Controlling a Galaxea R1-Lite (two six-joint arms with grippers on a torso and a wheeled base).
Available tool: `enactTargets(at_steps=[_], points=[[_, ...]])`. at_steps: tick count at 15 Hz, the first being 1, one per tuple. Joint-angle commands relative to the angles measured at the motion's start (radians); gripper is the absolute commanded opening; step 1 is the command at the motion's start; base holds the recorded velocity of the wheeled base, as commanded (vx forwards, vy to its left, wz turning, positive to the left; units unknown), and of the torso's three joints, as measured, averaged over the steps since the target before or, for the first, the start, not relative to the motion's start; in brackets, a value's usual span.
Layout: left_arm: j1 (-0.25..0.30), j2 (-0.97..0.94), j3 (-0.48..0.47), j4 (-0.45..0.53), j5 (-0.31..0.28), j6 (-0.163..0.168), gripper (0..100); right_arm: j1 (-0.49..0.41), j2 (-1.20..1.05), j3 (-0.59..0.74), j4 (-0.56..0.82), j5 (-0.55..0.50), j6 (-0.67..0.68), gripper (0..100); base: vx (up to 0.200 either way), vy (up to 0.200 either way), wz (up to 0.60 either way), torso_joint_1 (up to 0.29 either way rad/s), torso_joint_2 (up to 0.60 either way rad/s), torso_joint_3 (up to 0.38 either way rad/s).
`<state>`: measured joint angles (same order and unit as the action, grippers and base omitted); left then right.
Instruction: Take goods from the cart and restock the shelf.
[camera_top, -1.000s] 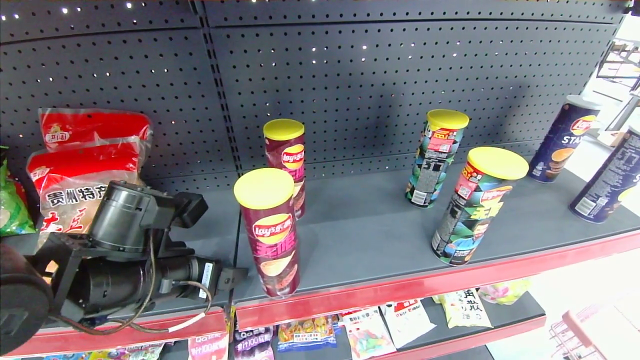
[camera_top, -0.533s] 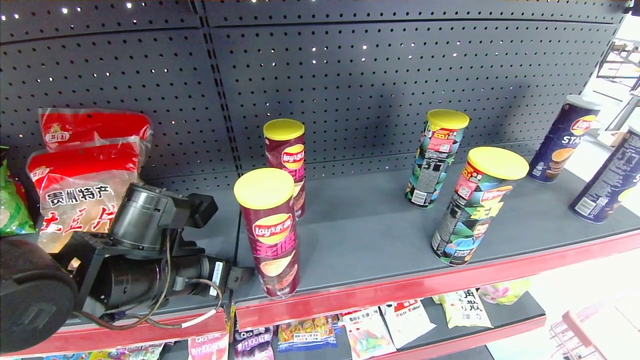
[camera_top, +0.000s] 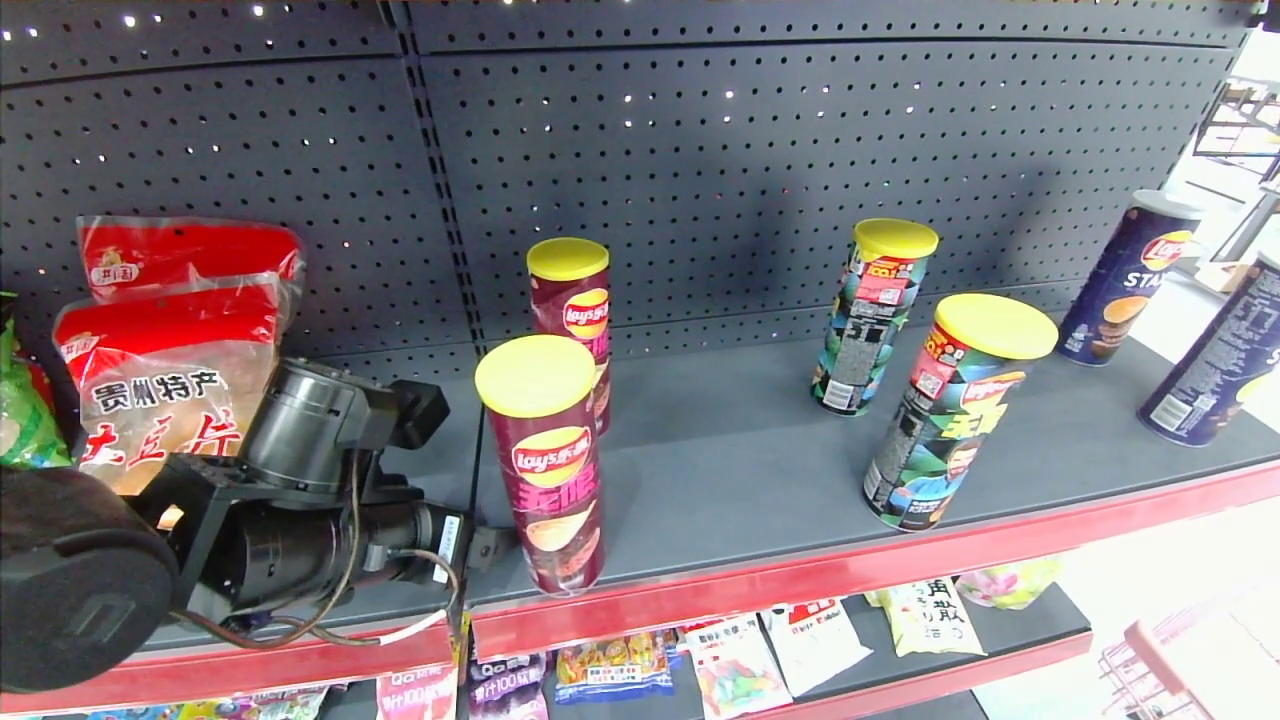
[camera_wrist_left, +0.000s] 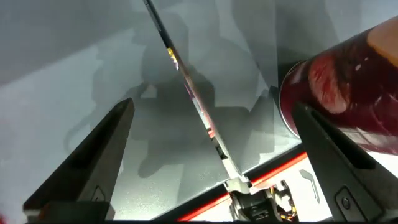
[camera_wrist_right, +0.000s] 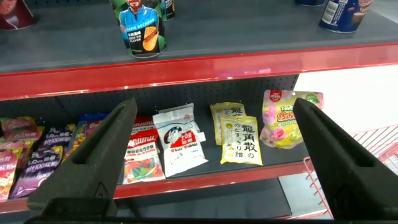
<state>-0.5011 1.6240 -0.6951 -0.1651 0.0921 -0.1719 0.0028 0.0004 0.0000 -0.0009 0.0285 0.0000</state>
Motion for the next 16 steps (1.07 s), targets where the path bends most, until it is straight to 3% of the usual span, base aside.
enactTargets(at_steps=[1,16], points=[[-0.002,0.0,-0.003,-0.001,0.0,-0.001,100,0.0,0.0,0.0,-0.001,0.001,-0.002,100,0.0,0.0,0.0,0.0,0.0,0.0],[-0.016,0.036,-0.035,-0.001,0.001,-0.003,100,0.0,0.0,0.0,-0.001,0.001,0.0,100,0.0,0.0,0.0,0.0,0.0,0.0]])
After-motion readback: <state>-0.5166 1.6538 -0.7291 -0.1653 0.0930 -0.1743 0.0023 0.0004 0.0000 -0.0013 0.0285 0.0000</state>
